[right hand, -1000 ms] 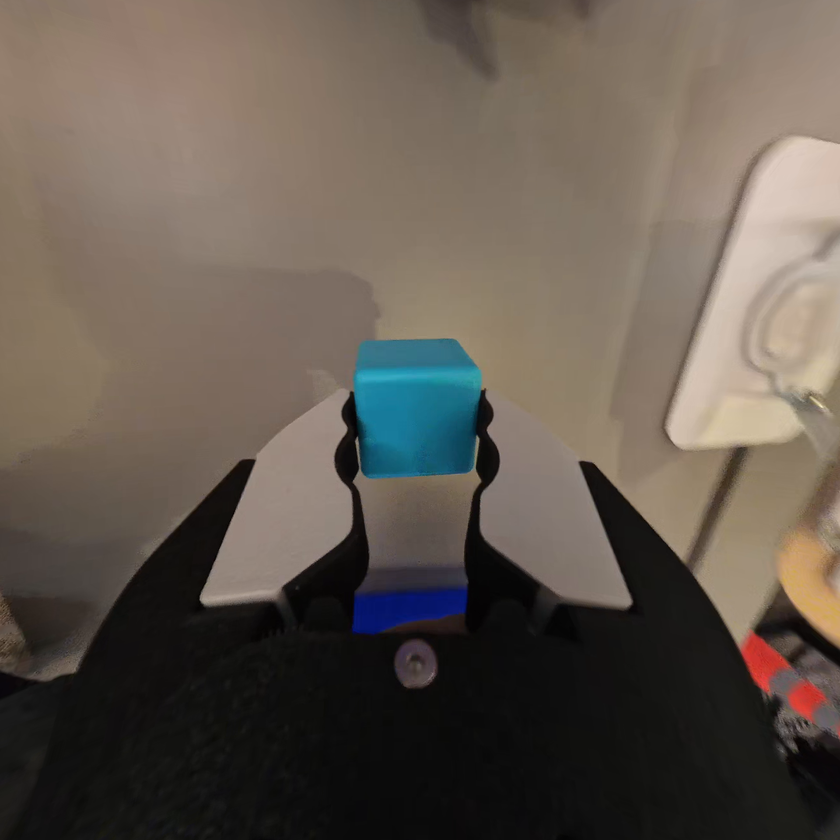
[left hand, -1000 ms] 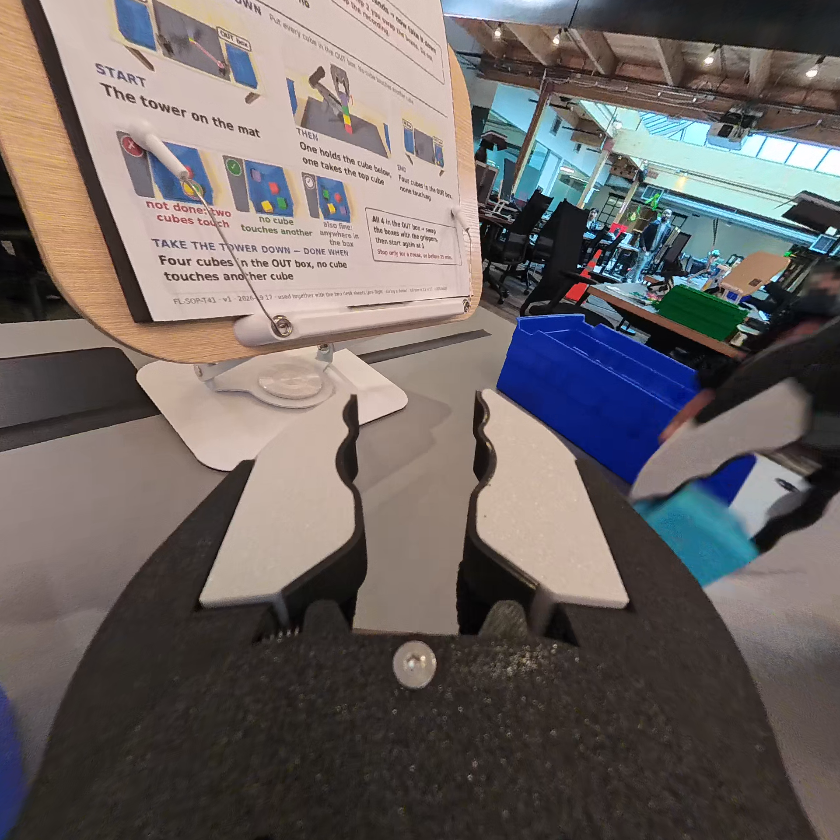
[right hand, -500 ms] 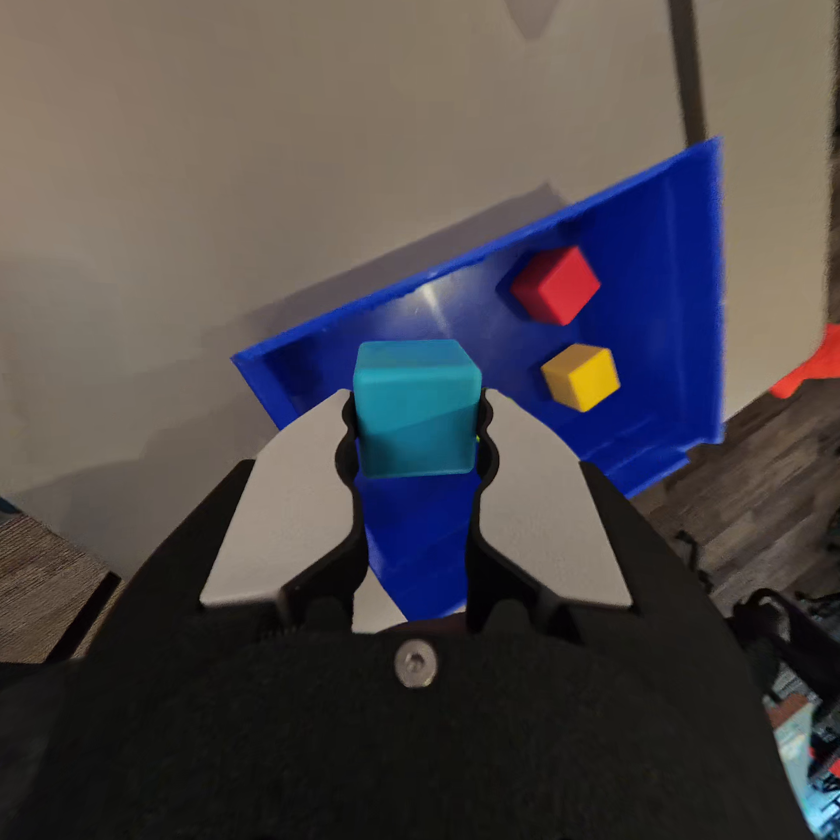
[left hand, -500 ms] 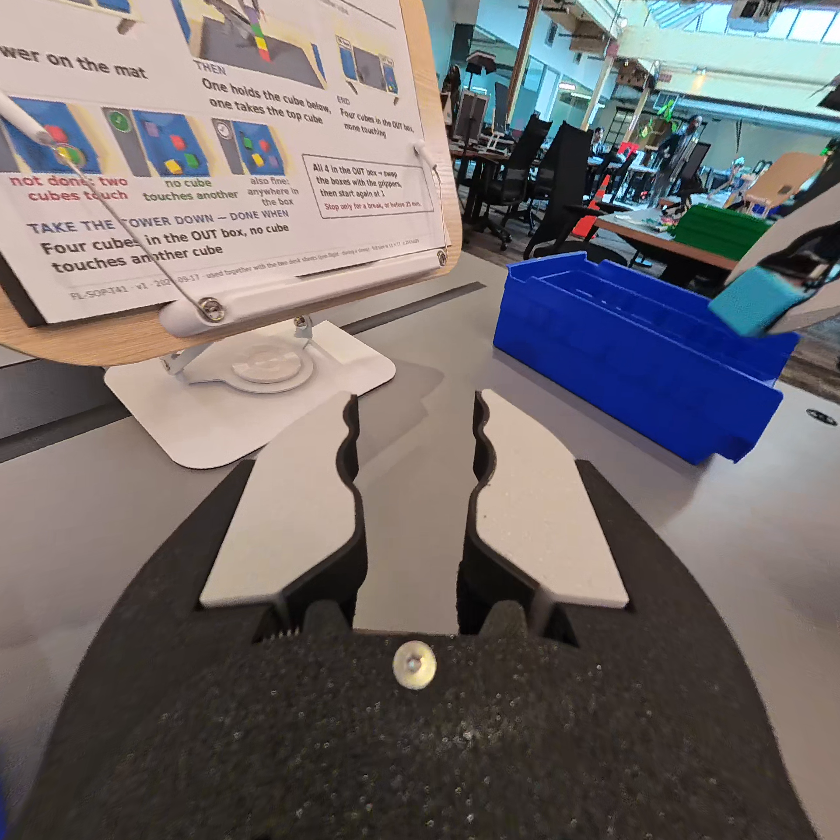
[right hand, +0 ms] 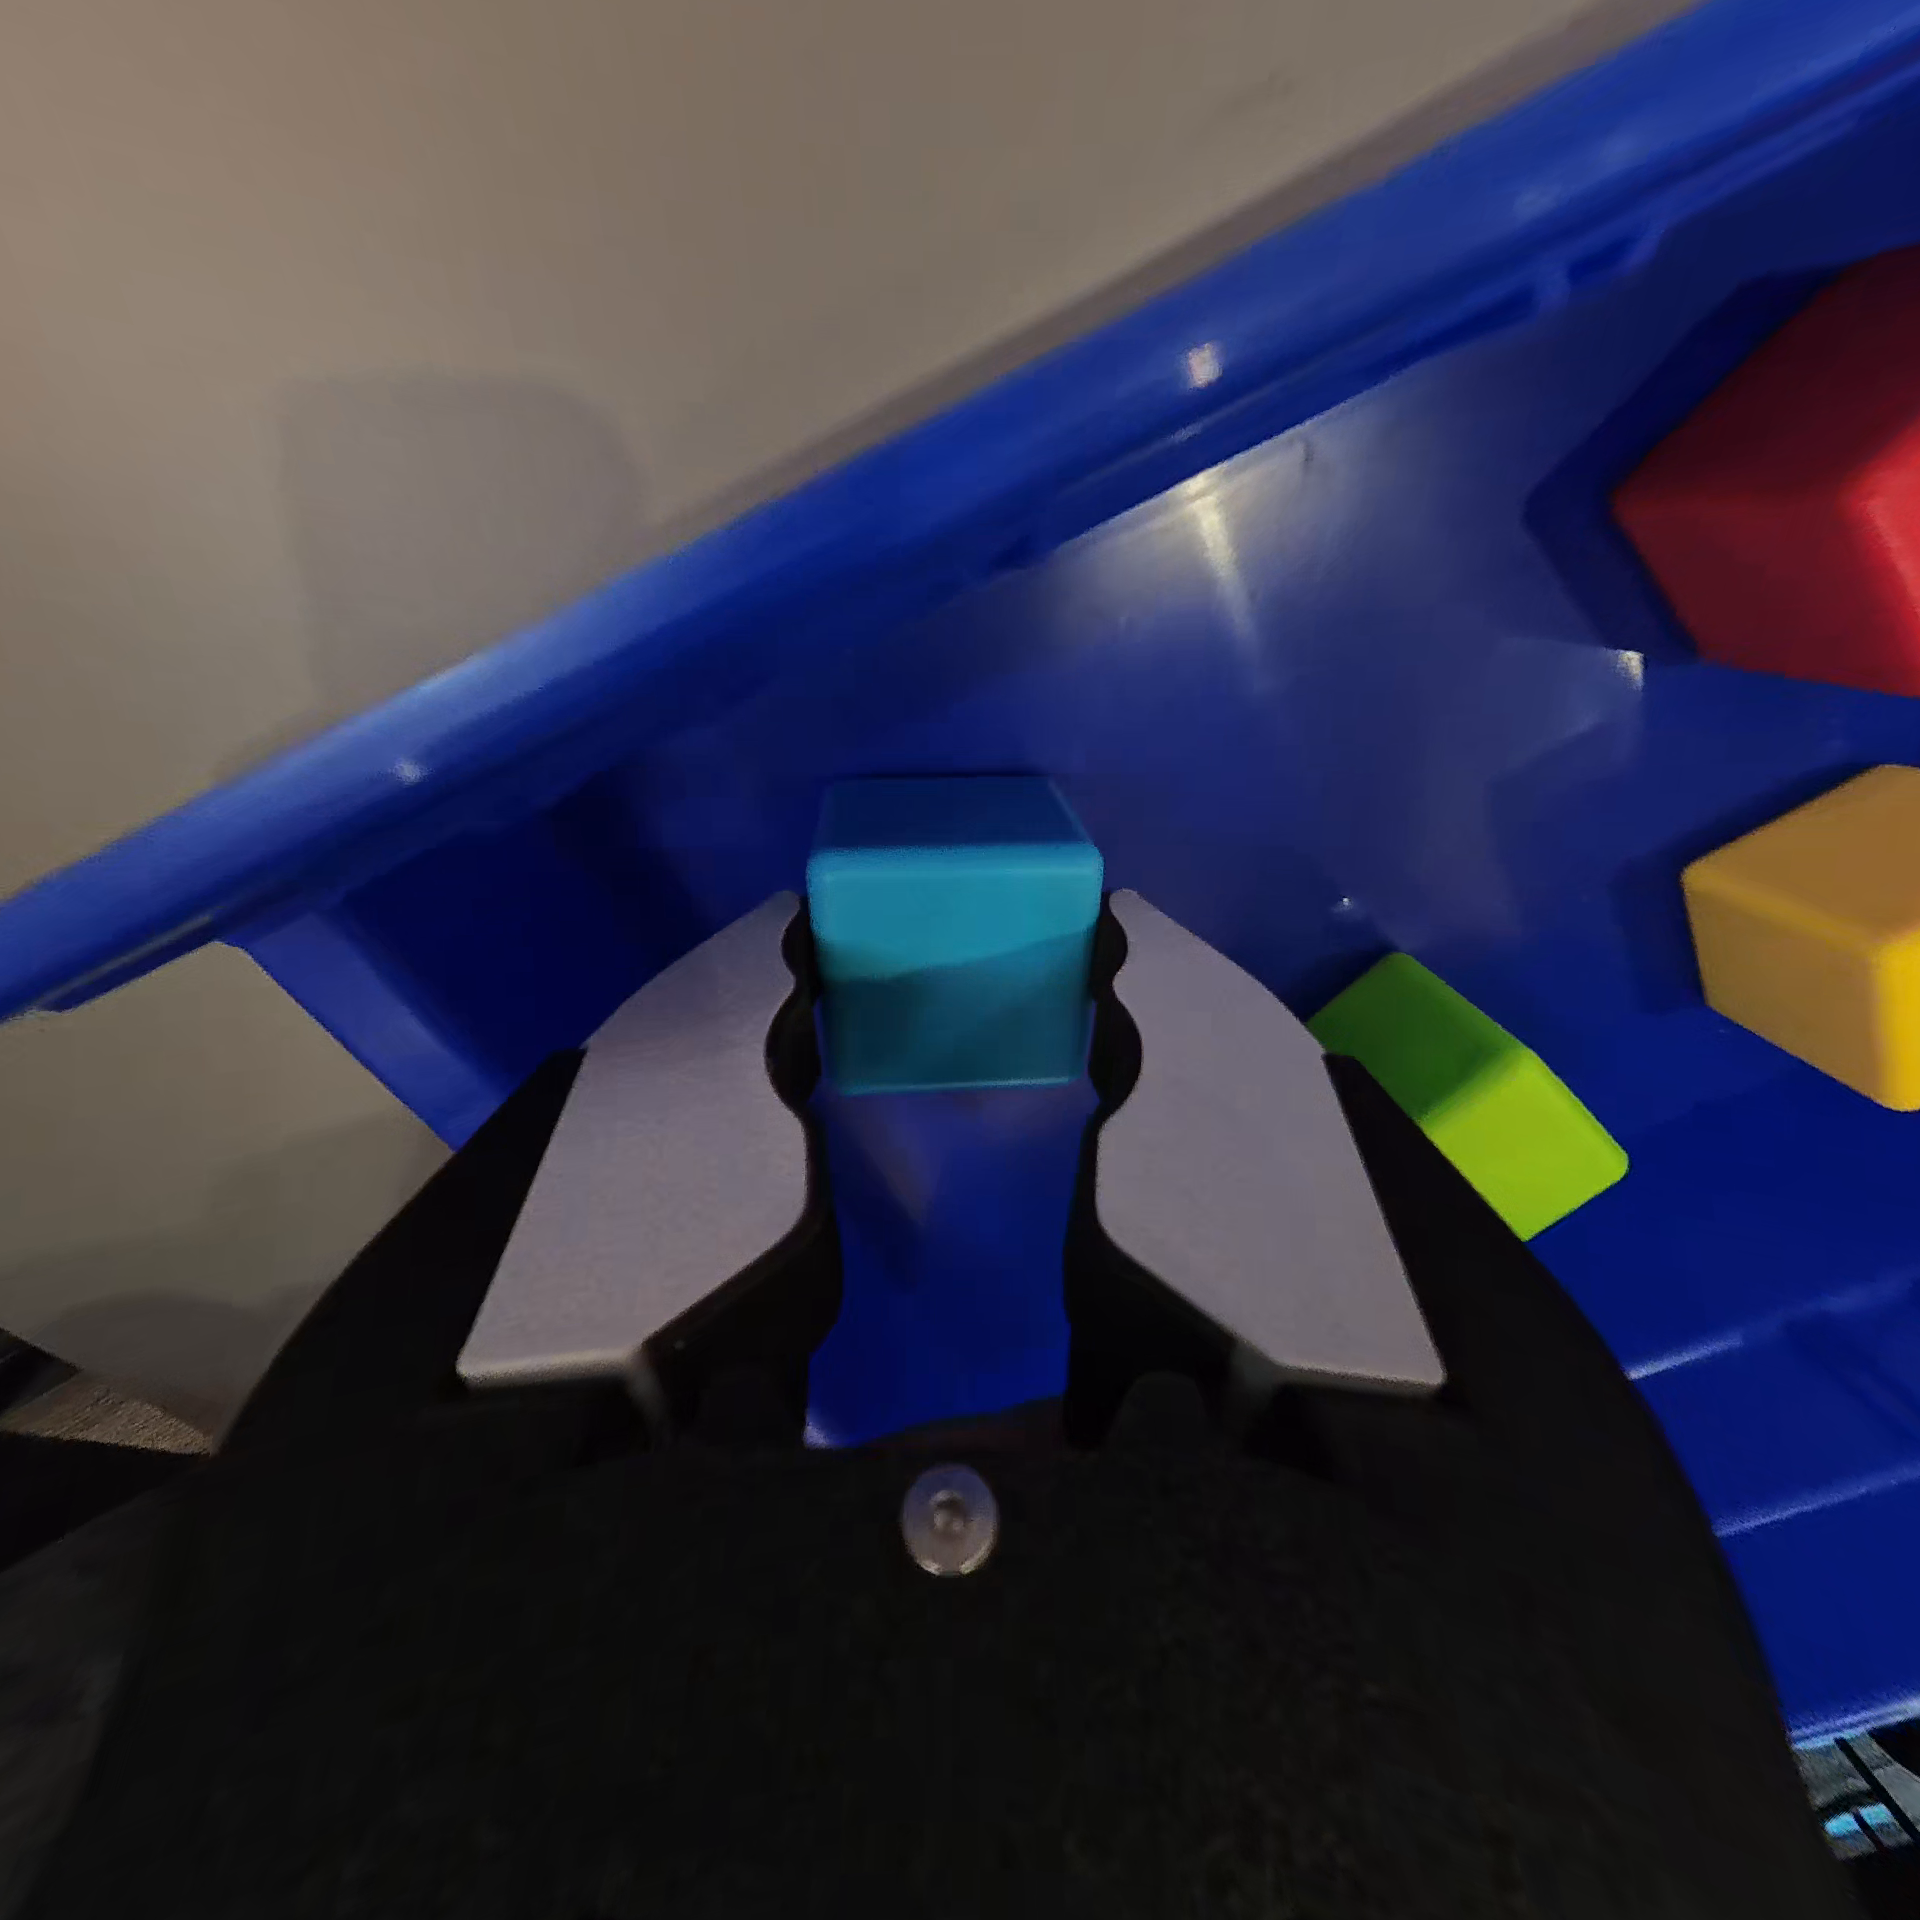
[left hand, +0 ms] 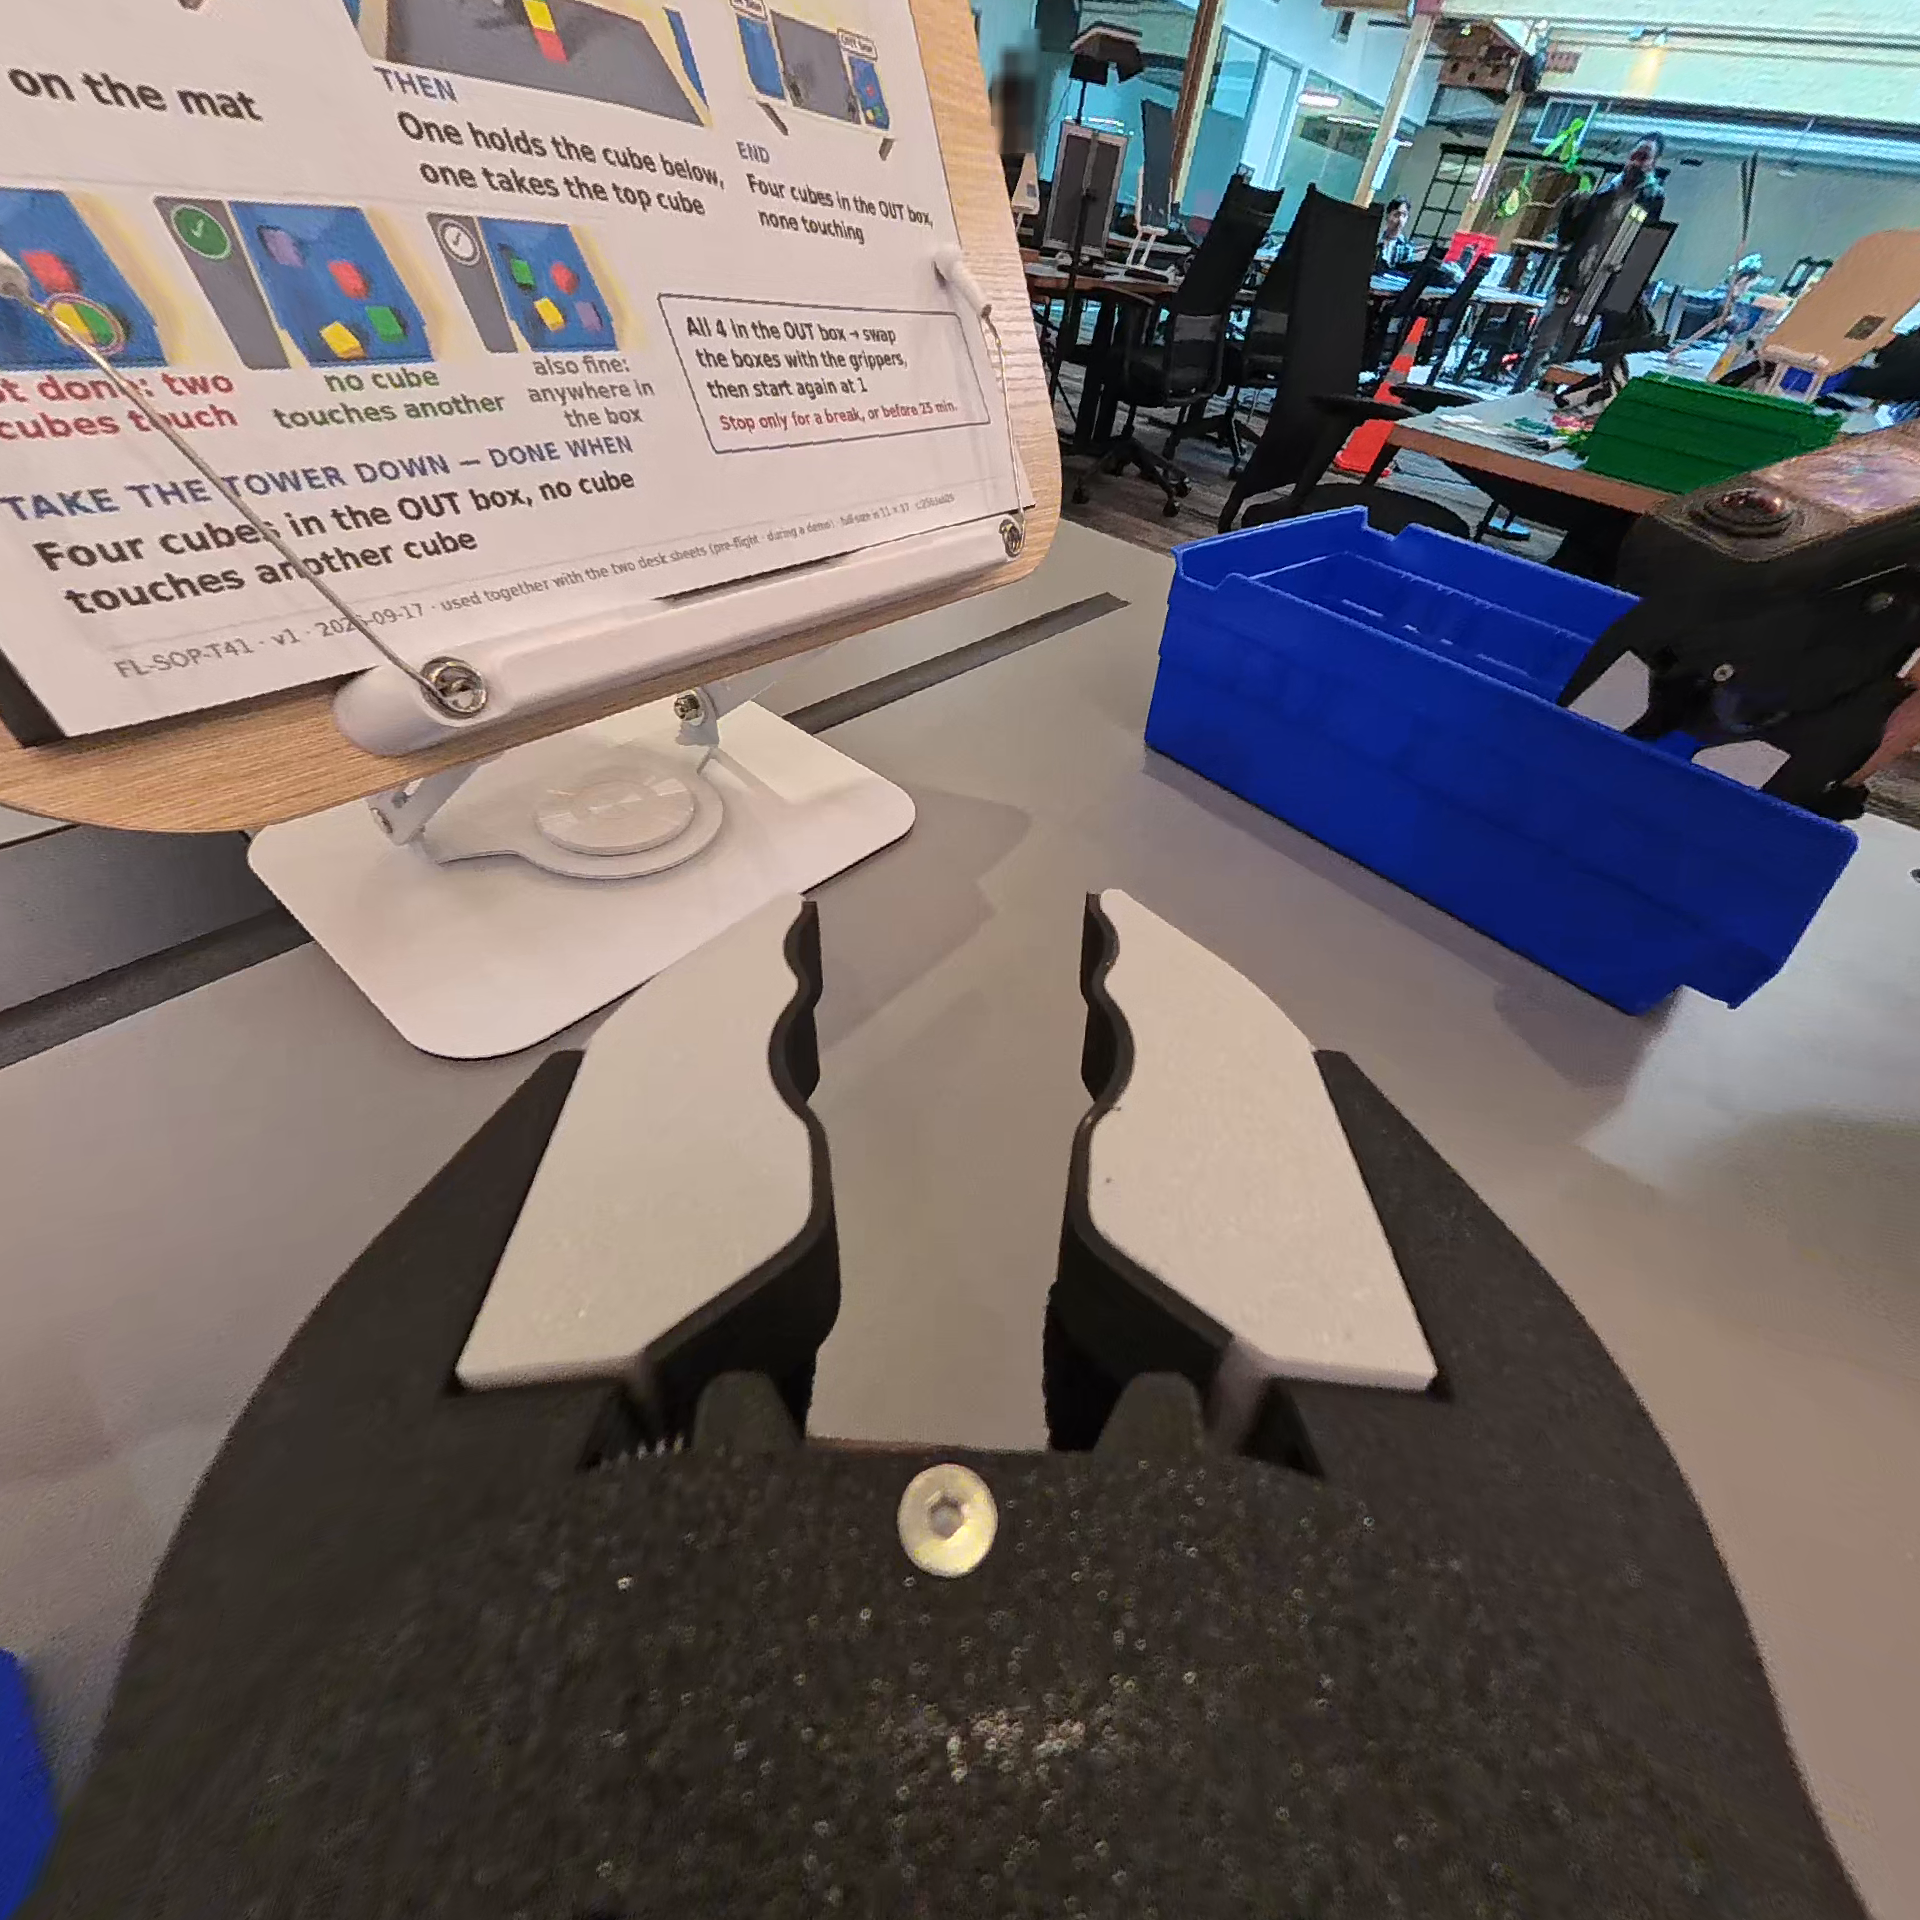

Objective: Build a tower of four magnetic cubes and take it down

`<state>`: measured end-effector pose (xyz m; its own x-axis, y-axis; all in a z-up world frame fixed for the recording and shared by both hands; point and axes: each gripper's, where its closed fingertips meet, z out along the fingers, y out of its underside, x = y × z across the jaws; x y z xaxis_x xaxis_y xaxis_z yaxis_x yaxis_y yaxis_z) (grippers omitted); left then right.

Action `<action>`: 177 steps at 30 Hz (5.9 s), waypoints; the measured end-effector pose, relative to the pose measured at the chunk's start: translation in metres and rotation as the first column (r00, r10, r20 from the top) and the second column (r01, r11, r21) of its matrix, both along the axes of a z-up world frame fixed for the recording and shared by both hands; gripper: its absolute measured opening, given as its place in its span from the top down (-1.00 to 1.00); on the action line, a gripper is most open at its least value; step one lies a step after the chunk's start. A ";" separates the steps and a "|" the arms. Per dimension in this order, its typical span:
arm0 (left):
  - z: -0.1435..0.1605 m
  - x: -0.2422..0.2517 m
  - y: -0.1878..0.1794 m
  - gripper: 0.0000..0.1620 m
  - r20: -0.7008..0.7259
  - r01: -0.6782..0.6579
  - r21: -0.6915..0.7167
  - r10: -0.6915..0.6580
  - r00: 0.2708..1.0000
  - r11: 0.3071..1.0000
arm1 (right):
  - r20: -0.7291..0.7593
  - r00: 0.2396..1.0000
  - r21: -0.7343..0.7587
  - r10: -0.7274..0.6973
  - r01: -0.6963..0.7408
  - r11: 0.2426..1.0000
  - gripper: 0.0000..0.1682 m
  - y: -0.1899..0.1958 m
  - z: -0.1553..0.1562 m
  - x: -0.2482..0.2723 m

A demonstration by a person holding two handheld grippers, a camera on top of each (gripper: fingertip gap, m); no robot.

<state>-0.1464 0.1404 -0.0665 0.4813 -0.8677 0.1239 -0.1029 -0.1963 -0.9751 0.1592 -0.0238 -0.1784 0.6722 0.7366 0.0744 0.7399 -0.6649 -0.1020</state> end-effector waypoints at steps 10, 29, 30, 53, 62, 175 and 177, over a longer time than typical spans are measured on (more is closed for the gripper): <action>-0.003 0.005 -0.010 0.44 0.010 0.036 -0.041 -0.036 0.999 0.999 | -0.111 0.986 0.364 -0.124 0.157 0.918 0.18 -0.012 0.089 0.001; -0.018 -0.080 -0.174 0.39 -0.091 -0.402 0.109 0.412 0.907 0.909 | -0.671 0.741 0.660 0.039 0.572 0.486 0.41 -0.075 0.084 -0.170; -0.019 -0.088 -0.186 0.39 -0.070 -0.425 0.101 0.432 0.899 0.900 | -0.694 0.720 0.637 0.024 0.597 0.487 0.39 -0.077 0.084 -0.167; -0.033 -0.081 -0.217 0.33 -0.021 -0.353 0.049 0.354 0.935 0.934 | -0.731 0.678 0.573 -0.072 0.668 0.475 0.40 -0.092 0.063 -0.130; -0.032 0.088 -0.235 0.27 -0.037 -0.119 0.021 0.120 0.992 0.993 | -0.678 0.655 0.634 -0.334 0.751 0.186 0.40 -0.129 0.065 0.007; -0.050 -0.406 -0.268 0.96 -0.146 -0.923 -0.102 0.913 0.382 0.370 | -0.796 0.594 0.524 0.119 0.576 0.627 0.49 -0.102 0.065 -0.510; -0.050 -0.406 -0.273 0.96 -0.144 -0.922 -0.101 0.911 0.386 0.375 | -0.800 0.591 0.528 0.105 0.610 0.590 0.67 -0.091 0.066 -0.514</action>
